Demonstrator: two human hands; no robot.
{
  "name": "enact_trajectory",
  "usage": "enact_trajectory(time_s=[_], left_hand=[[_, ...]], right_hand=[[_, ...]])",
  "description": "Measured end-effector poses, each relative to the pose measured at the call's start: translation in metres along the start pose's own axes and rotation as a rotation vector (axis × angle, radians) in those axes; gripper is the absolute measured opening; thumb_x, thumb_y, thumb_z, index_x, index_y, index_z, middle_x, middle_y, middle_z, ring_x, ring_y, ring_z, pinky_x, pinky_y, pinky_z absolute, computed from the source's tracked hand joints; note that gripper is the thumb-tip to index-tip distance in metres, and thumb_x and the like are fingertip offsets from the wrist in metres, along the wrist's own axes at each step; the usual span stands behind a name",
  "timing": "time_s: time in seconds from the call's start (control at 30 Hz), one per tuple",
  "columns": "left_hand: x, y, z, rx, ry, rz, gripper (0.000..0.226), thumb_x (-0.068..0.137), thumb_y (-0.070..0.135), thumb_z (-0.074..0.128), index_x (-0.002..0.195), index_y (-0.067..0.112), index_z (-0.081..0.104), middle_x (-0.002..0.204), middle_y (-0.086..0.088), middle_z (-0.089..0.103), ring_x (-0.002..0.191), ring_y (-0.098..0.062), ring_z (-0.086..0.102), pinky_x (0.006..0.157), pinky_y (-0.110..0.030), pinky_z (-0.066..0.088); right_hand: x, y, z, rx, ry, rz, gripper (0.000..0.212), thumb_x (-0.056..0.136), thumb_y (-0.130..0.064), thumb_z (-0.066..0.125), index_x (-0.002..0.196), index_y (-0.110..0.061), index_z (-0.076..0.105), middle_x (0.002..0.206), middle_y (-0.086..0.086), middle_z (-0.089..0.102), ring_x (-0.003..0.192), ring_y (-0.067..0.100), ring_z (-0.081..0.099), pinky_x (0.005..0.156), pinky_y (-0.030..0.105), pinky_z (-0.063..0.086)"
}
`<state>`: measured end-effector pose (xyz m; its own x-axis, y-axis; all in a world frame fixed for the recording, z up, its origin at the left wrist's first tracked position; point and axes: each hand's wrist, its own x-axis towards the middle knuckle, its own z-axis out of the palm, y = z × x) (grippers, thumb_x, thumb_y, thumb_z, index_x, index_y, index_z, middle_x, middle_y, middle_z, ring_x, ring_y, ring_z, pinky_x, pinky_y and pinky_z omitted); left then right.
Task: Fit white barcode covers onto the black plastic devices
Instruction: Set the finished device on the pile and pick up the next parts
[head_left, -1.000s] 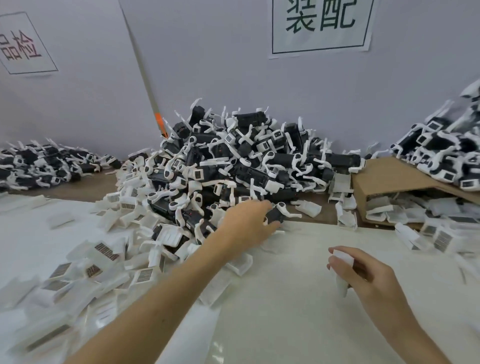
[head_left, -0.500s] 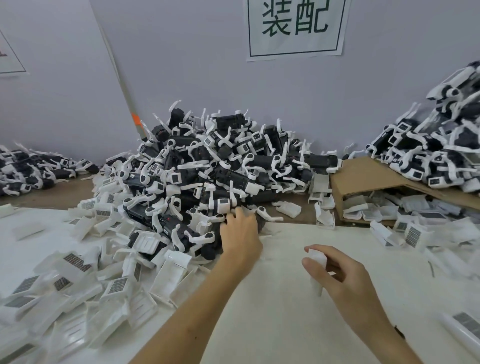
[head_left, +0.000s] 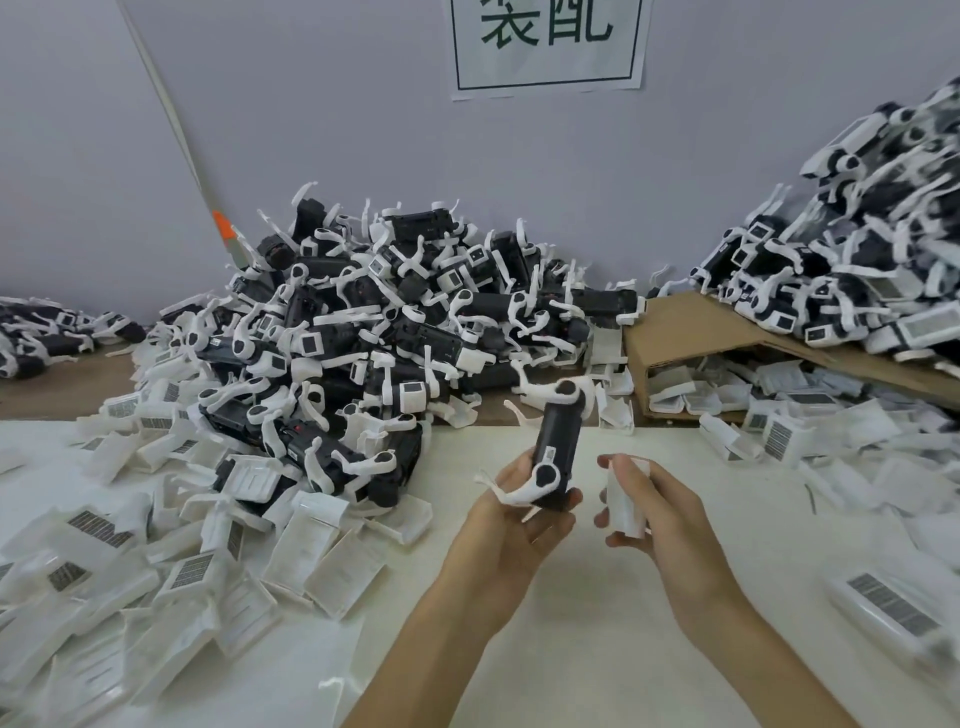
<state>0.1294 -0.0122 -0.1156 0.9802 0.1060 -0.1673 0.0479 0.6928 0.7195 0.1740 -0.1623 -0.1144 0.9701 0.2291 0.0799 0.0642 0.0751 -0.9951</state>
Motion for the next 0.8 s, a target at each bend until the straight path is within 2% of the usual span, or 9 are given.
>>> enact_trajectory(time_s=[0.07,0.13,0.23,0.37,0.5,0.6,0.67,0.73,0.8], left_hand=[[-0.003,-0.002,0.003,0.046,-0.034,-0.024,0.043,0.082,0.03,0.066,0.123,0.015,0.067,0.106,-0.007,0.075,0.084,-0.019,0.073,0.069,-0.027,0.054],[-0.005,-0.005,0.004,0.107,-0.069,-0.03,0.036,0.092,0.028,0.061,0.126,0.017,0.066,0.107,-0.005,0.074,0.087,-0.019,0.072,0.074,-0.027,0.051],[-0.007,-0.008,0.006,0.224,-0.109,-0.03,0.036,0.096,0.028,0.06,0.131,0.022,0.064,0.115,-0.003,0.074,0.102,-0.02,0.07,0.085,-0.03,0.047],[-0.007,-0.008,0.007,0.383,-0.124,0.023,0.039,0.09,0.039,0.064,0.128,0.029,0.065,0.117,0.0,0.073,0.105,-0.014,0.069,0.086,-0.03,0.046],[-0.008,-0.009,0.006,0.47,-0.13,0.113,0.037,0.085,0.032,0.069,0.122,0.027,0.07,0.114,-0.008,0.074,0.104,-0.023,0.07,0.082,-0.027,0.051],[-0.008,-0.008,0.005,0.528,-0.148,0.131,0.033,0.087,0.026,0.07,0.12,0.026,0.071,0.113,-0.008,0.075,0.102,-0.025,0.071,0.084,-0.031,0.048],[-0.008,-0.006,0.005,0.56,-0.161,0.127,0.033,0.087,0.025,0.073,0.12,0.024,0.071,0.112,-0.009,0.075,0.101,-0.025,0.071,0.079,-0.028,0.051],[-0.008,-0.005,0.005,0.601,-0.165,0.13,0.033,0.089,0.031,0.072,0.121,0.024,0.07,0.112,-0.009,0.075,0.103,-0.024,0.071,0.075,-0.022,0.052],[-0.007,-0.006,0.007,0.641,-0.155,0.141,0.038,0.088,0.041,0.071,0.123,0.025,0.069,0.111,-0.006,0.076,0.105,-0.024,0.071,0.082,-0.028,0.053]], right_hand=[[-0.002,-0.003,0.002,0.017,-0.032,-0.009,0.03,0.089,-0.042,0.061,0.105,-0.019,0.071,0.081,-0.003,0.066,0.07,0.012,0.066,0.059,0.023,0.053],[-0.004,-0.005,0.004,0.019,-0.052,-0.03,0.034,0.083,-0.047,0.061,0.104,-0.023,0.072,0.087,0.001,0.07,0.073,0.012,0.066,0.061,0.025,0.052],[-0.005,-0.006,0.005,0.036,-0.041,-0.056,0.024,0.091,-0.039,0.06,0.104,-0.022,0.072,0.093,0.016,0.068,0.075,0.013,0.063,0.063,0.026,0.05],[-0.005,-0.007,0.004,0.043,-0.034,-0.061,0.038,0.08,-0.051,0.06,0.101,-0.021,0.072,0.087,-0.001,0.073,0.078,0.011,0.066,0.062,0.024,0.051],[-0.004,-0.006,0.002,0.06,-0.016,-0.07,0.017,0.094,-0.033,0.065,0.097,-0.018,0.073,0.087,0.005,0.074,0.083,0.021,0.068,0.074,0.036,0.054],[-0.005,-0.009,-0.001,0.066,-0.013,-0.084,0.014,0.093,-0.031,0.066,0.09,-0.02,0.074,0.082,0.006,0.072,0.079,0.024,0.068,0.069,0.034,0.054],[-0.005,-0.011,-0.001,0.057,-0.01,-0.086,0.015,0.085,-0.037,0.068,0.084,-0.023,0.074,0.078,0.004,0.071,0.074,0.021,0.067,0.063,0.031,0.055],[-0.004,-0.012,-0.002,0.035,-0.015,-0.1,0.016,0.079,-0.041,0.067,0.081,-0.026,0.074,0.075,0.001,0.07,0.071,0.018,0.067,0.061,0.03,0.054],[-0.004,-0.01,-0.003,-0.011,-0.034,-0.135,0.013,0.082,-0.038,0.07,0.085,-0.026,0.074,0.077,0.0,0.071,0.073,0.016,0.069,0.062,0.027,0.055]])
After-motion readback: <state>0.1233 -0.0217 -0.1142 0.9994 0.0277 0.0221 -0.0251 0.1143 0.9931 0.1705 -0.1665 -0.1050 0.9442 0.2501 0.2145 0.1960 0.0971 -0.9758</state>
